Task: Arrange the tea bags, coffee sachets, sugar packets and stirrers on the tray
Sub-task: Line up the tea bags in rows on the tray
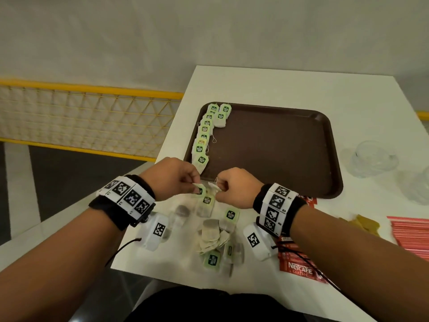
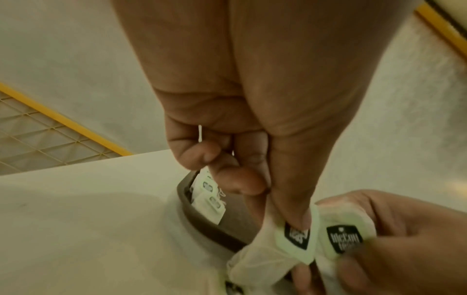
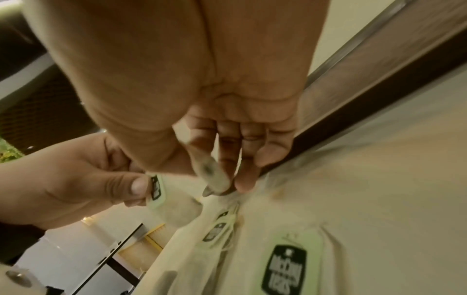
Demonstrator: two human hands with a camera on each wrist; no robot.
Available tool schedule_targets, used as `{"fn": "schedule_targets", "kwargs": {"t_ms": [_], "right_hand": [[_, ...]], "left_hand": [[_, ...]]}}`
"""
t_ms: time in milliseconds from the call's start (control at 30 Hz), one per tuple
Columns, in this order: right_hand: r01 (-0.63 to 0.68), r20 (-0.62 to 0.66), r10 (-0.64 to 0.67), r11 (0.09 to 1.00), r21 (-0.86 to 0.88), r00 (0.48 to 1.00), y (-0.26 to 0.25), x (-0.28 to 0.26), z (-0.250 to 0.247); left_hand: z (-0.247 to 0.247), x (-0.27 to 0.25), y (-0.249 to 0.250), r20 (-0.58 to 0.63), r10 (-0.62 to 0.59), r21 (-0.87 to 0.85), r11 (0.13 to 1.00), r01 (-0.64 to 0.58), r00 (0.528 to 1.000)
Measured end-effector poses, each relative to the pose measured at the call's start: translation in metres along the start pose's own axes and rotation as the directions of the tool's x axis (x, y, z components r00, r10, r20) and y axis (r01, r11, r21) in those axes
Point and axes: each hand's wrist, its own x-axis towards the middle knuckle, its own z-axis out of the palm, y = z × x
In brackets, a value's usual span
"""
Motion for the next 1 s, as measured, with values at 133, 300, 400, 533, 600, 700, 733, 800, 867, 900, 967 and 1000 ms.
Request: {"fn": "schedule_targets", "kwargs": {"t_ms": [133, 300, 400, 533, 600, 700, 733, 800, 867, 900, 967, 1000], "right_hand": [[-0.006, -0.117, 0.033, 0.974, 0.225, 0.993, 0.0, 0.006, -0.007], [0.043, -0.158, -0.001, 0.964, 0.262, 0.987, -0.005, 0.01, -0.015], [0.034, -0.234, 0.018, 0.977, 0.213, 0.972, 0.002, 0.015, -0.016], [-0.027, -0.279, 0.099, 0.968, 0.25, 0.955, 0.012, 0.019, -0.02], [-0.076, -0.273, 0.171, 0.942, 0.328, 0.947, 0.016, 0.018, -0.022], [-0.11, -0.28, 0.25, 0.895, 0.433, 0.927, 0.022, 0.017, -0.025], [-0.129, -0.288, 0.265, 0.9, 0.417, 0.92, 0.024, 0.017, -0.027], [-0.154, -0.311, 0.278, 0.917, 0.367, 0.909, 0.026, 0.019, -0.03], [-0.163, -0.315, 0.298, 0.906, 0.391, 0.901, 0.029, 0.021, -0.032], [-0.164, -0.313, 0.31, 0.895, 0.416, 0.898, 0.029, 0.022, -0.032], [-0.164, -0.321, 0.326, 0.882, 0.441, 0.889, 0.033, 0.024, -0.033], [-0.161, -0.33, 0.332, 0.877, 0.452, 0.884, 0.036, 0.025, -0.034]], "left_hand": [[-0.009, 0.014, 0.007, -0.077, 0.063, -0.028, 0.997, -0.065, 0.995], [-0.013, 0.035, 0.016, -0.16, 0.134, -0.127, 0.98, -0.155, 0.978], [-0.019, 0.051, 0.019, -0.188, 0.178, -0.127, 0.971, -0.204, 0.966], [-0.024, 0.077, 0.023, -0.174, 0.23, -0.062, 0.968, -0.244, 0.957], [-0.029, 0.099, 0.021, -0.196, 0.214, -0.03, 0.974, -0.224, 0.957], [-0.039, 0.139, 0.013, -0.133, 0.143, 0.084, 0.988, -0.132, 0.981], [-0.042, 0.152, 0.009, -0.086, 0.113, 0.133, 0.986, -0.101, 0.99], [-0.045, 0.178, 0.003, -0.047, 0.063, 0.219, 0.974, -0.051, 0.997], [-0.049, 0.2, -0.002, -0.087, 0.035, 0.265, 0.964, -0.011, 0.996], [-0.051, 0.21, -0.004, -0.112, 0.025, 0.273, 0.962, 0.006, 0.993], [-0.056, 0.225, -0.006, -0.148, 0.004, 0.284, 0.958, 0.039, 0.989], [-0.058, 0.23, -0.007, -0.155, -0.007, 0.294, 0.954, 0.053, 0.988]]}}
